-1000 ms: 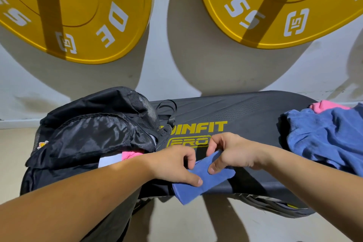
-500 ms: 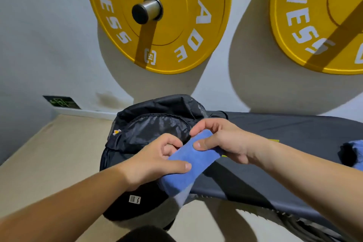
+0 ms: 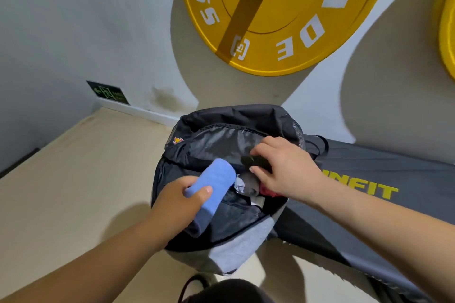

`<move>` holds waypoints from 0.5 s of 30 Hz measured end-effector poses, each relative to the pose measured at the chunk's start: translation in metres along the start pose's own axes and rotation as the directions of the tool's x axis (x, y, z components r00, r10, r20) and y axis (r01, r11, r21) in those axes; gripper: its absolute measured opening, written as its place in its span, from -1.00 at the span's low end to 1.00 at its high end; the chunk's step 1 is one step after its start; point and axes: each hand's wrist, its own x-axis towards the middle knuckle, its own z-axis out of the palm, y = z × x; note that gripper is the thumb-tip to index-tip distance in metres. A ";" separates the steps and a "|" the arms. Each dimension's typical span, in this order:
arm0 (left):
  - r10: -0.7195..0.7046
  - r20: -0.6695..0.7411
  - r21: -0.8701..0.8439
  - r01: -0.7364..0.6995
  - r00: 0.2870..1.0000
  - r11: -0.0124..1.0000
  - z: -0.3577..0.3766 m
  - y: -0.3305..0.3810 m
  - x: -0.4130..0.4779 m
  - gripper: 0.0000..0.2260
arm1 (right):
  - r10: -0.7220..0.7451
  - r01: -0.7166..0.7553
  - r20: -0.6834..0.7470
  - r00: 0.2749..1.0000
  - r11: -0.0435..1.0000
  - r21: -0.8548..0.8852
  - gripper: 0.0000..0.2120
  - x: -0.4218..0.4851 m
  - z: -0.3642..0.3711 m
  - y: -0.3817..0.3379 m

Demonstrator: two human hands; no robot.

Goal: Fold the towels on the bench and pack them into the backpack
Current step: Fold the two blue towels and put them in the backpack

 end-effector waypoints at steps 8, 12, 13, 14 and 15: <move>-0.139 0.035 -0.047 0.141 0.990 0.989 0.034 -0.023 0.026 -0.83 | 0.020 0.004 0.100 0.995 0.973 -0.232 -0.71 0.001 0.025 0.032; -0.124 0.117 -0.078 0.133 0.985 0.988 0.043 -0.031 0.020 -0.85 | -0.055 0.062 0.032 0.998 0.961 -0.268 -0.82 0.011 0.030 0.027; -0.119 0.117 -0.097 0.131 0.986 0.987 0.044 -0.032 0.019 -0.88 | -0.057 0.056 0.005 0.998 0.967 -0.247 -0.81 0.014 0.030 0.028; -0.123 0.087 -0.121 0.133 0.989 0.984 0.044 -0.031 0.019 -0.88 | -0.048 0.040 -0.030 0.998 0.977 -0.210 -0.81 0.016 0.029 0.030; -0.132 0.034 -0.144 0.136 0.991 0.980 0.043 -0.029 0.022 -0.87 | -0.024 0.013 -0.064 0.998 0.986 -0.165 -0.82 0.017 0.026 0.031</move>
